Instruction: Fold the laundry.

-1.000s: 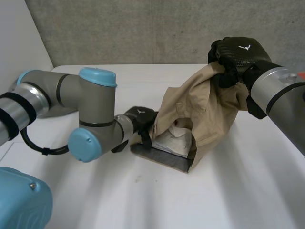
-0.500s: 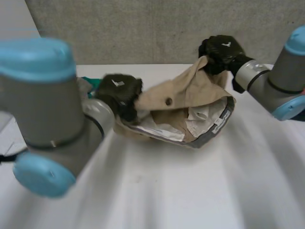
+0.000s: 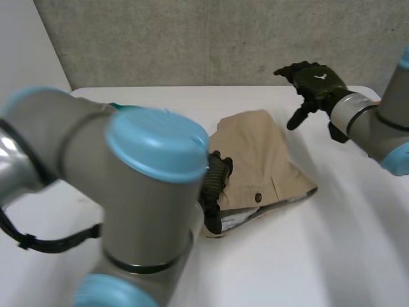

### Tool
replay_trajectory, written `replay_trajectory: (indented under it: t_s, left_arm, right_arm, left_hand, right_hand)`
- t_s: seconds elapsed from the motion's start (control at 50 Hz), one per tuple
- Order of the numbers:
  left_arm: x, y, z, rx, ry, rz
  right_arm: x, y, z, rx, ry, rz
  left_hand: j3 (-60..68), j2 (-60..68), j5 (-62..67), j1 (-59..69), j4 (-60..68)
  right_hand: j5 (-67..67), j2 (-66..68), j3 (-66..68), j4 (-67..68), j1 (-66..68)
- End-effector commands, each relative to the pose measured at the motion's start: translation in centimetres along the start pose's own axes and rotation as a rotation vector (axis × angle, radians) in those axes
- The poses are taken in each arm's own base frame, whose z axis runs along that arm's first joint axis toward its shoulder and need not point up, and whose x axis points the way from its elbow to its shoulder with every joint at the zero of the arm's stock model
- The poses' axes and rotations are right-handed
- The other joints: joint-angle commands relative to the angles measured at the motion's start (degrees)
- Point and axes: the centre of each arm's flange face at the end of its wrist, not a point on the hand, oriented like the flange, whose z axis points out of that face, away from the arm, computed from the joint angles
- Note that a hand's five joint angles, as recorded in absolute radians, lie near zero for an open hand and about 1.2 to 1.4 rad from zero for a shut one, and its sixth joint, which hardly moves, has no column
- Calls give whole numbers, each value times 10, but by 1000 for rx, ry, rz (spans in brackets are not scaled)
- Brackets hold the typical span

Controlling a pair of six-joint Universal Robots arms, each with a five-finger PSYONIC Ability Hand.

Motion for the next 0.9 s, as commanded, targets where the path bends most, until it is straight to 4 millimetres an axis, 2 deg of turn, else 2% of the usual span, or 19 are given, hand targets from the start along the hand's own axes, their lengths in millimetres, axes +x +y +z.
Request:
replay_trajectory:
  t_s: [0.02,0.1,0.18,0.24,0.28,0.36,0.4,0.5,0.56,0.58,0.6,0.64,0.66,0.72,0.74,0.82,0.9]
  left_arm:
    - [-32,-41,-42,67,12,-7]
    - [-51,-57,-42,113,20,4]
    - [-74,-69,-24,146,20,-5]
    - [-87,-64,-3,98,35,-22]
    - [-89,-57,2,42,48,-33]
    - [-81,-30,6,-131,90,-78]
    - [-80,-26,8,-146,90,-96]
    - [-89,-34,16,-53,48,-116]
    - [-101,-44,31,41,14,-86]
    - [-104,-46,36,61,9,-69]
    - [-110,-45,52,81,6,-22]
    - [-116,-42,71,99,8,41]
    - [-120,-38,88,106,14,112]
    - [-126,-29,111,87,21,213]
    - [-132,-21,126,70,24,266]
    - [-142,-2,156,22,37,363]
    - [-138,17,175,-1,96,430]
  right_arm:
    - [7,-8,-38,-186,135,31]
    - [11,-1,-47,-261,211,40]
    - [7,12,-55,-337,236,73]
    - [-1,26,-62,-405,223,110]
    - [-6,31,-66,-431,215,127]
    - [-22,46,-76,-489,186,148]
    - [-26,48,-79,-496,180,150]
    - [-35,61,-92,-542,173,153]
    - [-40,71,-97,-549,180,146]
    - [-41,73,-99,-548,185,145]
    - [-42,76,-100,-538,196,143]
    - [-45,80,-101,-526,205,139]
    - [-47,84,-102,-519,212,136]
    - [-53,88,-103,-504,218,128]
    - [-56,91,-103,-497,225,122]
    - [-62,96,-102,-477,249,102]
    - [-66,103,-97,-451,278,76]
  left_hand:
    - [-18,-18,-31,-24,-14]
    - [-18,-18,-31,-24,-14]
    - [-18,-18,-31,-24,-14]
    - [-18,-18,-31,-24,-14]
    - [-18,-18,-31,-24,-14]
    - [-18,-18,-31,-24,-14]
    - [-18,-18,-31,-24,-14]
    - [-18,-18,-31,-24,-14]
    - [-18,-18,-31,-24,-14]
    - [-18,-18,-31,-24,-14]
    - [-18,-18,-31,-24,-14]
    - [-18,-18,-31,-24,-14]
    - [-18,-18,-31,-24,-14]
    - [-18,-18,-31,-24,-14]
    - [-18,-18,-31,-24,-14]
    - [-18,-18,-31,-24,-14]
    - [-18,-18,-31,-24,-14]
  right_hand:
    - [-27,-18,-18,-18,-25]
    - [-27,-18,-18,-18,-25]
    - [-27,-18,-18,-18,-25]
    - [-27,-18,-18,-18,-25]
    - [-27,-18,-18,-18,-25]
    - [-27,-18,-18,-18,-25]
    - [-27,-18,-18,-18,-25]
    - [-27,-18,-18,-18,-25]
    - [-27,-18,-18,-18,-25]
    - [-27,-18,-18,-18,-25]
    - [-27,-18,-18,-18,-25]
    - [-27,-18,-18,-18,-25]
    - [-27,-18,-18,-18,-25]
    - [-27,-18,-18,-18,-25]
    - [-27,-18,-18,-18,-25]
    - [-27,-18,-18,-18,-25]
    - [-27,-18,-18,-18,-25]
